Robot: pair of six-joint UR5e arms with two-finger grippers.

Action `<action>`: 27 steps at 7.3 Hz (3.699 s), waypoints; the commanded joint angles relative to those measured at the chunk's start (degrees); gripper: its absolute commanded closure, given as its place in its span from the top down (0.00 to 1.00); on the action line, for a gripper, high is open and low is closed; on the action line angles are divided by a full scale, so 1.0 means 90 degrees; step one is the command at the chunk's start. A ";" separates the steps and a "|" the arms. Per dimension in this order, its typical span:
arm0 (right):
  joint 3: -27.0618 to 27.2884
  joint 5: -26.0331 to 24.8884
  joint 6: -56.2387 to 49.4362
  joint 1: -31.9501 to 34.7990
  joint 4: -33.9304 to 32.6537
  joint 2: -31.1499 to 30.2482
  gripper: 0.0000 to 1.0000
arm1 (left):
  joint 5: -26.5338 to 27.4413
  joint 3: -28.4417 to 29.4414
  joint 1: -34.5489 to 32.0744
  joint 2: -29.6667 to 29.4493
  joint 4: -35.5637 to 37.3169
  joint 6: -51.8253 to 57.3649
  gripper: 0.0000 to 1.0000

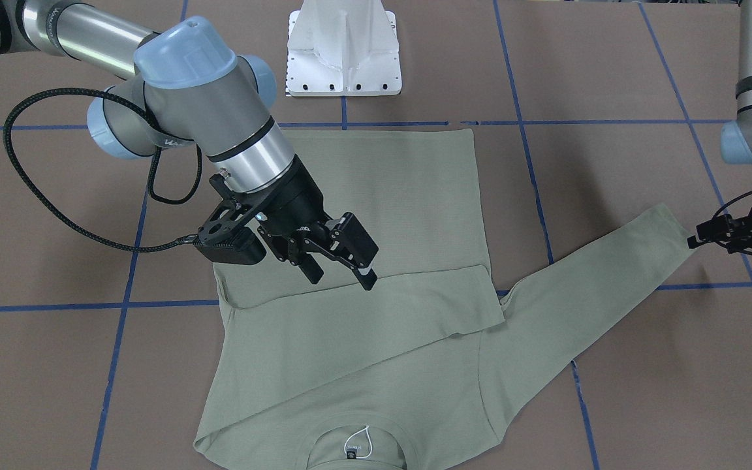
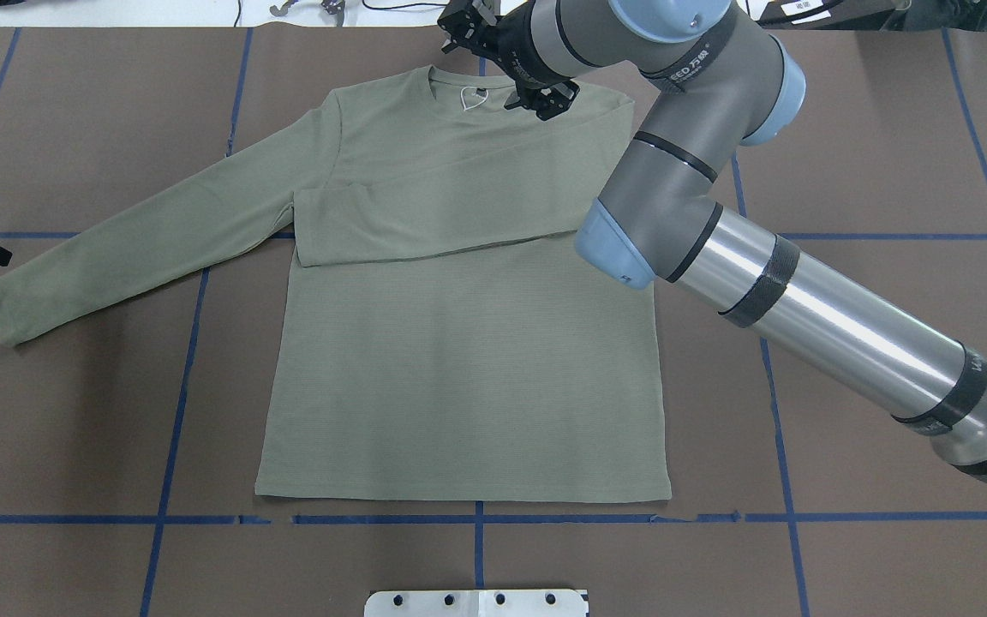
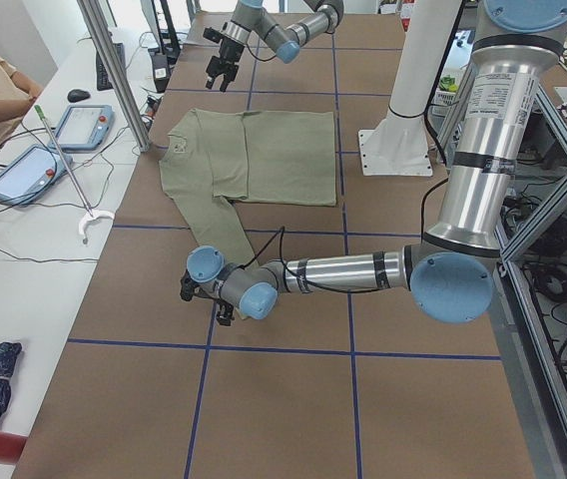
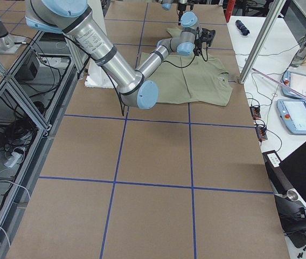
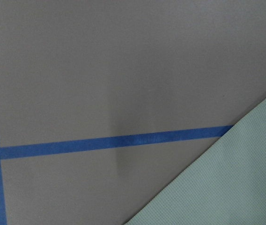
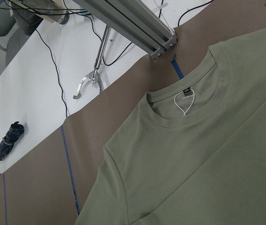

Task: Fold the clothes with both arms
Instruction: 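Release the sleeve and withdraw the right gripper away from the shirt, then grasp the other sleeve cuff with the left gripper and lift it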

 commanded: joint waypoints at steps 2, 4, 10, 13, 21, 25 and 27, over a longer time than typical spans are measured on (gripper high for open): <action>0.0942 0.0250 -0.0022 0.0305 -0.0033 -0.0806 0.99 | -0.0002 0.0125 0.0142 0.0035 -0.0017 0.0026 0.88; 0.1363 0.1059 -0.0604 0.0880 -0.0023 -0.1586 0.99 | 0.0008 0.0223 0.0171 0.0094 -0.0114 0.0036 0.82; 0.1552 0.1805 -0.1263 0.1508 0.0006 -0.2216 0.99 | 0.0027 0.0242 0.0210 0.0162 -0.0163 0.0056 0.56; 0.1610 0.1834 -0.1263 0.1508 -0.0004 -0.2294 0.99 | 0.0027 0.0213 0.0210 0.0162 -0.0289 0.0066 0.00; 0.1076 0.3295 -0.3278 0.2929 0.0016 -0.3307 0.99 | -0.1312 -0.1879 0.0743 -0.2087 -0.0339 -0.4360 0.00; 0.0399 0.3767 -0.4388 0.3509 0.0035 -0.3631 0.99 | 0.1802 0.0076 0.2227 -0.5113 -0.1016 -0.6716 0.00; 0.0409 0.3796 -0.4494 0.3617 0.0055 -0.3865 1.00 | 0.3213 0.2022 0.2990 -0.6133 -0.2445 -0.7200 0.00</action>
